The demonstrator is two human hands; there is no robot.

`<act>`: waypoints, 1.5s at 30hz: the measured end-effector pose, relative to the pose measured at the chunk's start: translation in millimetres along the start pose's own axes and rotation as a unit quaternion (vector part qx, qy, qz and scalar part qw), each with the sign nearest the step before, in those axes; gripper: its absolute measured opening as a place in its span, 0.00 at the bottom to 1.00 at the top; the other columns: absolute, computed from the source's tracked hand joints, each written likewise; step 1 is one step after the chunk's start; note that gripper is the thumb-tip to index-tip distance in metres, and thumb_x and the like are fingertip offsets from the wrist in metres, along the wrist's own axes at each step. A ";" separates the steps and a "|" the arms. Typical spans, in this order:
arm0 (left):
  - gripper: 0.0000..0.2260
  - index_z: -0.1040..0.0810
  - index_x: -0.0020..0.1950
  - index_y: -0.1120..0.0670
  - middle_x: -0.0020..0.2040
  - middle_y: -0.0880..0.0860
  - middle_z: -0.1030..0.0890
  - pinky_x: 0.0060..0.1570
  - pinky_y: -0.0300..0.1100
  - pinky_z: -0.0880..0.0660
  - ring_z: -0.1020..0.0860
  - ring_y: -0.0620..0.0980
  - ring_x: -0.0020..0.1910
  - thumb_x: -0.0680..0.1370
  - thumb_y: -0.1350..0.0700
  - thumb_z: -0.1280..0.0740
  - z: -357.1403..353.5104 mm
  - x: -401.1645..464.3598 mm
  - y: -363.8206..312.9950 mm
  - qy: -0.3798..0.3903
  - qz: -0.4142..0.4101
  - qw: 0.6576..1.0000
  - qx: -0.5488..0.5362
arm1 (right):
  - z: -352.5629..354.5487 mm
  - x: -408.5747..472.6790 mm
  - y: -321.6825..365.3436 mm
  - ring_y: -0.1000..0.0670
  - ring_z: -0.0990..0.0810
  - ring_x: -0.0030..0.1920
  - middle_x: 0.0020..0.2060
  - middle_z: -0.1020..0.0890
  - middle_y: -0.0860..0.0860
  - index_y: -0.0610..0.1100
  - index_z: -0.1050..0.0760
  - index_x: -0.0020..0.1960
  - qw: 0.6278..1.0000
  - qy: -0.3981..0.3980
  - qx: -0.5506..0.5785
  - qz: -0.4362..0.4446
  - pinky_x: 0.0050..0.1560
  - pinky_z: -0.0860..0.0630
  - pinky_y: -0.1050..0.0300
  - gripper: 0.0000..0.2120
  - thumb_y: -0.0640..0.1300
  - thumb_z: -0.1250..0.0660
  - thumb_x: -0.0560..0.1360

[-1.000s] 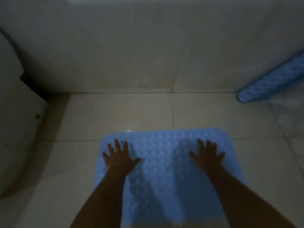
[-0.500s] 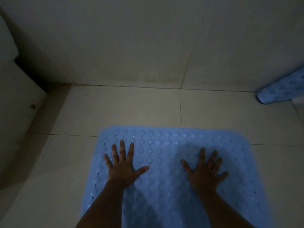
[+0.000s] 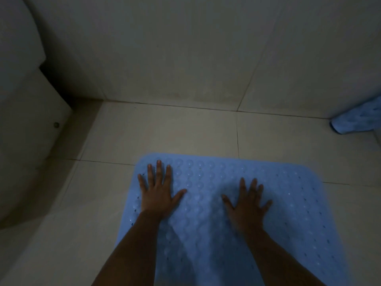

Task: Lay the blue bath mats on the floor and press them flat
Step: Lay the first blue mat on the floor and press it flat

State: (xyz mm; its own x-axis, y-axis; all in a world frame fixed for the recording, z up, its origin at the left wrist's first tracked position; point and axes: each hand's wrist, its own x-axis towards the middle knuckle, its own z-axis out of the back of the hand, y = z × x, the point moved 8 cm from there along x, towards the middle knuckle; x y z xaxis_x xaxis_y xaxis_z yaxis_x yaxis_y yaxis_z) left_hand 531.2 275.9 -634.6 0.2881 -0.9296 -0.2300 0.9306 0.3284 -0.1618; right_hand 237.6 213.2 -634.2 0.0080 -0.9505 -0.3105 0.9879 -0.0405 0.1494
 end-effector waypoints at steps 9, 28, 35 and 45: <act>0.42 0.59 0.85 0.51 0.85 0.55 0.62 0.79 0.67 0.61 0.66 0.57 0.83 0.79 0.25 0.60 -9.9 36.1 13.5 -0.036 -0.038 0.998 0.035 | -5.0 10.5 93.6 0.41 0.56 0.82 0.82 0.51 0.43 0.49 0.48 0.82 0.982 -0.074 0.012 0.172 0.76 0.57 0.27 0.37 0.67 0.55 0.79; 0.34 0.52 0.85 0.54 0.86 0.55 0.55 0.81 0.63 0.54 0.58 0.54 0.85 0.84 0.36 0.54 -10.2 36.0 17.9 -0.055 -0.049 0.997 -0.005 | -17.5 4.8 133.7 0.41 0.54 0.82 0.81 0.48 0.41 0.43 0.46 0.81 0.973 -0.058 0.055 0.217 0.80 0.56 0.37 0.33 0.60 0.49 0.82; 0.41 0.55 0.85 0.51 0.85 0.53 0.61 0.81 0.59 0.65 0.64 0.53 0.84 0.79 0.28 0.61 -0.3 38.6 17.3 0.055 -0.042 0.996 -0.048 | 1.7 1.9 156.9 0.42 0.53 0.82 0.81 0.51 0.41 0.37 0.52 0.81 0.967 0.030 -0.015 0.254 0.80 0.60 0.40 0.41 0.62 0.67 0.77; 0.31 0.33 0.80 0.58 0.81 0.59 0.35 0.78 0.63 0.40 0.42 0.64 0.82 0.81 0.46 0.53 14.6 15.4 33.8 -0.035 -0.077 0.996 -0.020 | -37.9 10.1 212.2 0.41 0.59 0.82 0.81 0.54 0.40 0.38 0.54 0.82 0.959 0.027 -0.018 0.281 0.80 0.55 0.38 0.34 0.57 0.53 0.83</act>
State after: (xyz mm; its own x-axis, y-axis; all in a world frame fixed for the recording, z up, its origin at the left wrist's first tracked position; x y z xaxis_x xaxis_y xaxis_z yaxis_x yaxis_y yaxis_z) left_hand 570.4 270.2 -629.6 0.1583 -0.9786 -0.1314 0.9556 0.1854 -0.2289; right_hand 453.3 206.6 -641.2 0.5481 -0.8019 -0.2379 0.8298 0.4855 0.2751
